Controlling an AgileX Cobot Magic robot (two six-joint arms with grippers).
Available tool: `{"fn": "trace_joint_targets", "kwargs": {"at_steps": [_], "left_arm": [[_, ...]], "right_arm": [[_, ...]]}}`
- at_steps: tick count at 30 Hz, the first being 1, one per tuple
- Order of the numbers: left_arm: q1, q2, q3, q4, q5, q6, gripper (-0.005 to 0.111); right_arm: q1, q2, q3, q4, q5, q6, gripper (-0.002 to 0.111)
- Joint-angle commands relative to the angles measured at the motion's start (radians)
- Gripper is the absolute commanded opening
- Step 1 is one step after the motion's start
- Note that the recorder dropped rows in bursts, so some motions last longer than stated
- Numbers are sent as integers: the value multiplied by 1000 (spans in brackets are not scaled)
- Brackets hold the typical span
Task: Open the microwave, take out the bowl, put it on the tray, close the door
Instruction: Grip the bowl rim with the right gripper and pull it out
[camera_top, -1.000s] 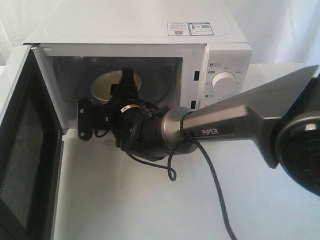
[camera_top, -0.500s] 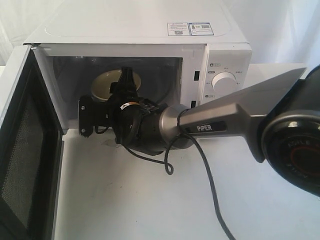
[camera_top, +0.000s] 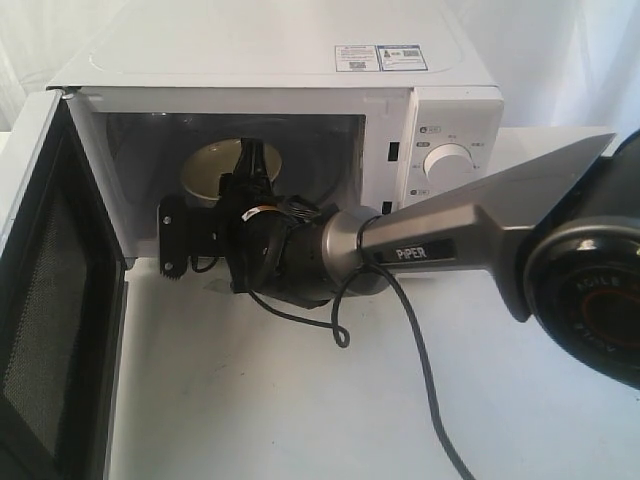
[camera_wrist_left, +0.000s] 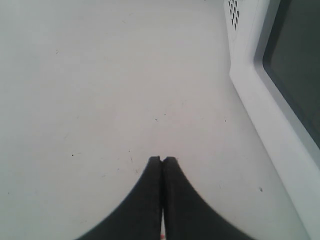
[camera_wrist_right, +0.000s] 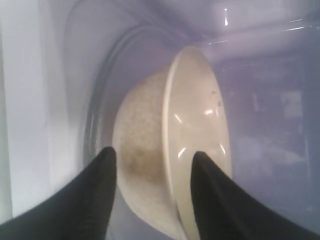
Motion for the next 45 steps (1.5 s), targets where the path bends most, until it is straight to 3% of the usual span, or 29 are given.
{"fn": "trace_joint_targets", "kwargs": {"at_steps": [1, 6, 13, 26, 45], "left_arm": [[3, -4, 5, -4, 2, 0, 0], [3, -4, 5, -4, 2, 0, 0], [3, -4, 5, -4, 2, 0, 0], [3, -4, 5, -4, 2, 0, 0], [3, -4, 5, -4, 2, 0, 0]], "right_arm": [[-11, 2, -4, -7, 12, 9, 29], [-11, 2, -4, -7, 12, 9, 10], [-3, 0, -2, 23, 12, 4, 1], [57, -53, 26, 82, 15, 3, 0], [172, -293, 282, 220, 18, -1, 0]]}}
